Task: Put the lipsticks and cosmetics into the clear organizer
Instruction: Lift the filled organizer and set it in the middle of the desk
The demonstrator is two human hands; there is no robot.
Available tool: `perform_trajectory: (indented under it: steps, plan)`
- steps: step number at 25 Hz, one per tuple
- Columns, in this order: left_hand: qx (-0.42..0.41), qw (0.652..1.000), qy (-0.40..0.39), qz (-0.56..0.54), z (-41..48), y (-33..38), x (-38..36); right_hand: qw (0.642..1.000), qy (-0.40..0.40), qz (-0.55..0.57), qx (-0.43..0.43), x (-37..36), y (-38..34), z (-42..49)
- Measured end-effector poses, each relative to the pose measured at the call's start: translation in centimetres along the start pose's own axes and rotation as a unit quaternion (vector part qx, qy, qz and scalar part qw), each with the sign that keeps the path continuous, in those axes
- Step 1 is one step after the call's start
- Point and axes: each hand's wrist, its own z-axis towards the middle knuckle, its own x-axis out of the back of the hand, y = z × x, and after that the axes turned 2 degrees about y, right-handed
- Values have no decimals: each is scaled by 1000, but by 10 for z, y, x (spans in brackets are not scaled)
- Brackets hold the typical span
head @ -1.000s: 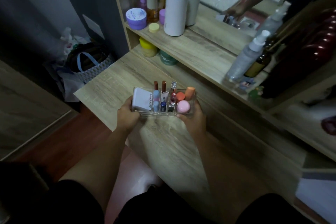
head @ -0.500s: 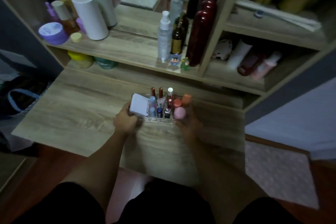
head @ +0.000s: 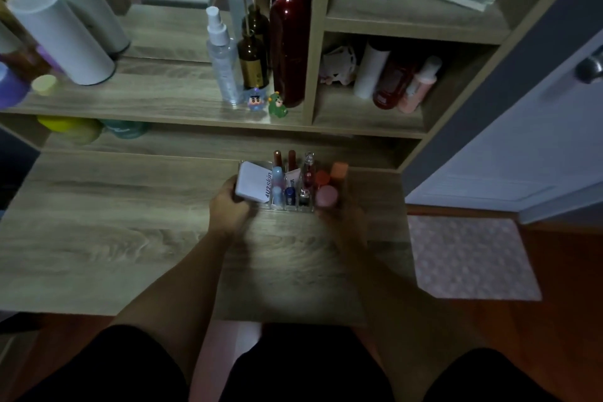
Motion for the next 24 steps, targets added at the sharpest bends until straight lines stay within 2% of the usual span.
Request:
perform_trajectory:
  steps: [9,17,20,24]
  plan:
    - [-3,1000,-19,16,5,3,4,999,-5,6,47,-6,11,14]
    - [-16,999,-44,14,8,-1,3,992,-27,102,63,-11,16,19]
    - [-1,998,-62,26,2,4,5,995,-30,72,64,-7,11,9]
    - [-21,997,-18,78,-21,13,3,995,-60,-54,63,11,12,-8]
